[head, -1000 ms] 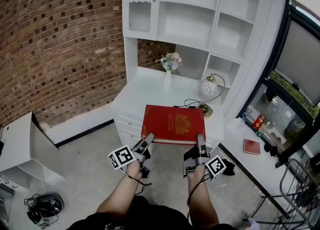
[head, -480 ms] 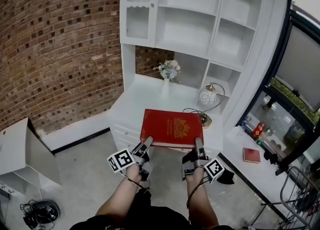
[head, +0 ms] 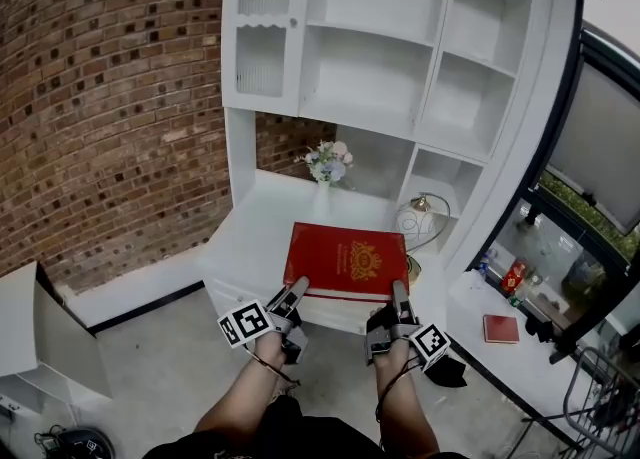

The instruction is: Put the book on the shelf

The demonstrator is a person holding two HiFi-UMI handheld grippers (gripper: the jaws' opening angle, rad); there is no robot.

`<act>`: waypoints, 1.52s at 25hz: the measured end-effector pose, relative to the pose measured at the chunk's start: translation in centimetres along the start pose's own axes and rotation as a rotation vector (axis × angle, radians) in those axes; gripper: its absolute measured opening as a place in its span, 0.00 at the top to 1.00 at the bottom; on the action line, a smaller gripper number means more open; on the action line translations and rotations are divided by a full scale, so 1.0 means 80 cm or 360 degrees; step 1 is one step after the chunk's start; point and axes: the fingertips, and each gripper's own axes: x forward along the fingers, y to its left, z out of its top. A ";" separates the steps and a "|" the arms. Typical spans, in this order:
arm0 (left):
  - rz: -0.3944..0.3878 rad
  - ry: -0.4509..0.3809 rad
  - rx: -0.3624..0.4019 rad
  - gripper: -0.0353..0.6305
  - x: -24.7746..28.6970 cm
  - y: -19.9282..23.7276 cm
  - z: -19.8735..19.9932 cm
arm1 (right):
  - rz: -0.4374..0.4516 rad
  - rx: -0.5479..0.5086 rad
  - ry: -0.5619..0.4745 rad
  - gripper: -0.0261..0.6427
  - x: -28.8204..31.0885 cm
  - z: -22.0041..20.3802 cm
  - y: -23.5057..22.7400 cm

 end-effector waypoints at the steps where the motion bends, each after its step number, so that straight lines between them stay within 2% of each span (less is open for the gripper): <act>1: -0.0006 0.0004 -0.0015 0.49 0.013 0.006 0.009 | -0.0003 0.0007 -0.0004 0.55 0.015 0.000 -0.001; 19: -0.0055 0.0054 -0.0017 0.49 0.208 0.097 0.190 | -0.0004 -0.0019 -0.0057 0.55 0.284 0.002 -0.031; 27: -0.0076 0.0102 -0.0040 0.49 0.262 0.114 0.216 | -0.0012 -0.0025 -0.0106 0.55 0.337 0.017 -0.037; 38: -0.0142 0.0060 -0.0027 0.49 0.314 0.104 0.227 | 0.0049 -0.0078 -0.0094 0.55 0.377 0.052 -0.023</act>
